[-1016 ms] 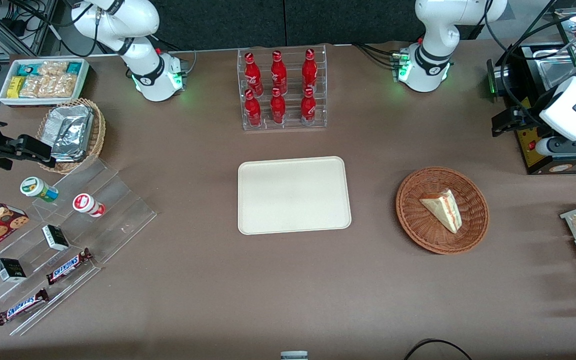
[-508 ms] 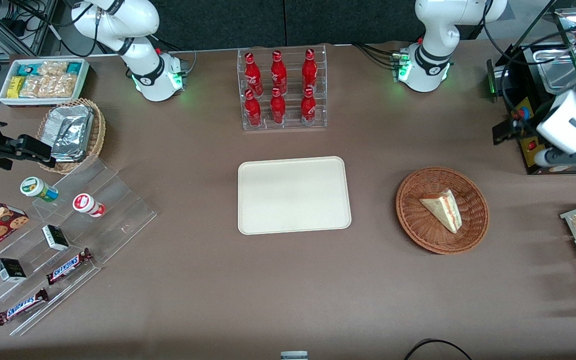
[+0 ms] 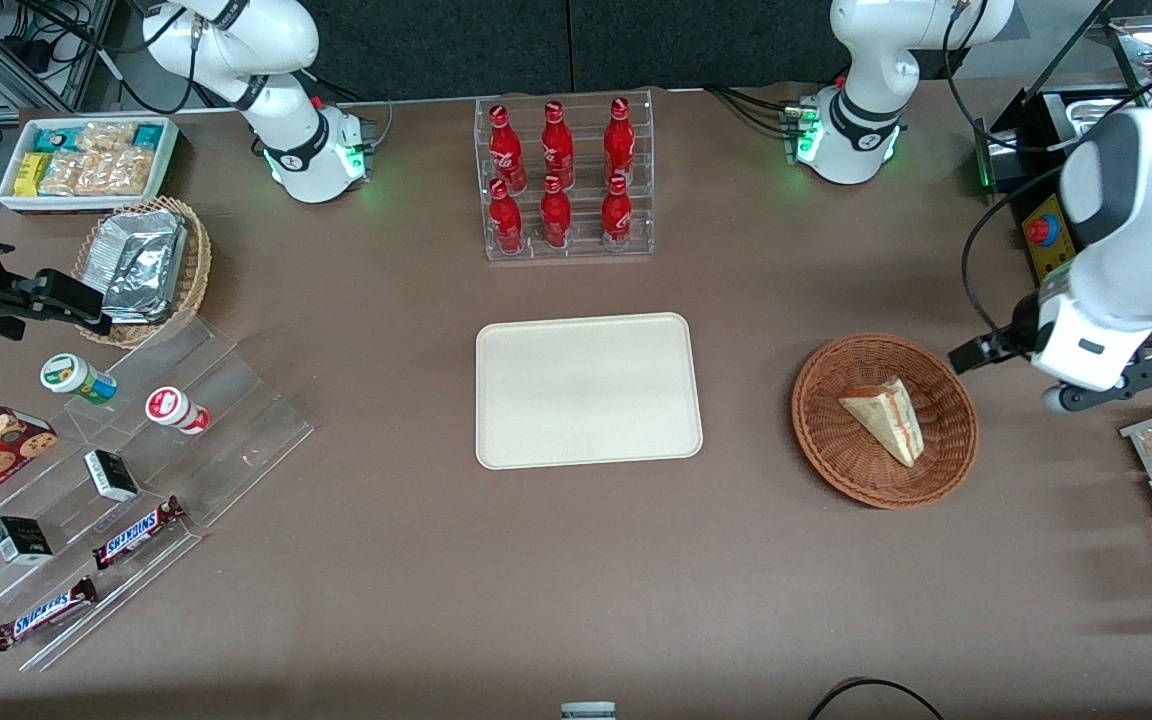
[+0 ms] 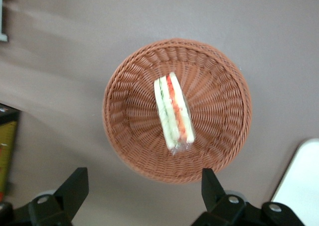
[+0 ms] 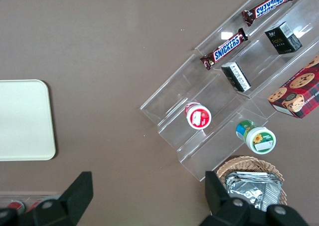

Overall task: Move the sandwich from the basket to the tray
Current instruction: 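Move the left gripper over the sandwich in the wicker basket, then lower the left gripper around the wrapped sandwich and close it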

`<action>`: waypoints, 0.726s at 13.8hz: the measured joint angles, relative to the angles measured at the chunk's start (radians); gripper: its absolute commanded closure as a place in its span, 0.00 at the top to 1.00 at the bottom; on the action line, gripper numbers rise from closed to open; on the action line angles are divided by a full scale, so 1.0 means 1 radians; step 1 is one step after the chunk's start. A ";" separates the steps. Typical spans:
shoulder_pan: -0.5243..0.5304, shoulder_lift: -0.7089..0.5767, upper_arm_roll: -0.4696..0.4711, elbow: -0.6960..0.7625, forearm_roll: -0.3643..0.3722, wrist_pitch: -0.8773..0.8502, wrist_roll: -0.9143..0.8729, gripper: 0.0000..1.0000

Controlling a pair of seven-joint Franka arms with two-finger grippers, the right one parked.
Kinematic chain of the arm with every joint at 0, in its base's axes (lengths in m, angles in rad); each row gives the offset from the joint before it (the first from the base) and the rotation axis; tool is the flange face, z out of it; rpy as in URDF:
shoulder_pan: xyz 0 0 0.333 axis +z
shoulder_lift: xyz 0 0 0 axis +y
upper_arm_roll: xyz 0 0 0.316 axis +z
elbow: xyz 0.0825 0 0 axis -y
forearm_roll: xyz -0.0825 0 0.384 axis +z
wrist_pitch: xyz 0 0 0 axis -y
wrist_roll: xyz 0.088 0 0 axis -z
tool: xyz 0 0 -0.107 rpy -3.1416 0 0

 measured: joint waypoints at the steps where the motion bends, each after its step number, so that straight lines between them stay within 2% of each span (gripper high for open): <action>1: 0.000 0.001 -0.002 -0.047 -0.001 0.067 -0.060 1.00; 6: -0.003 0.012 -0.012 -0.229 -0.003 0.345 -0.224 1.00; 10: -0.007 0.061 -0.025 -0.269 -0.028 0.460 -0.261 1.00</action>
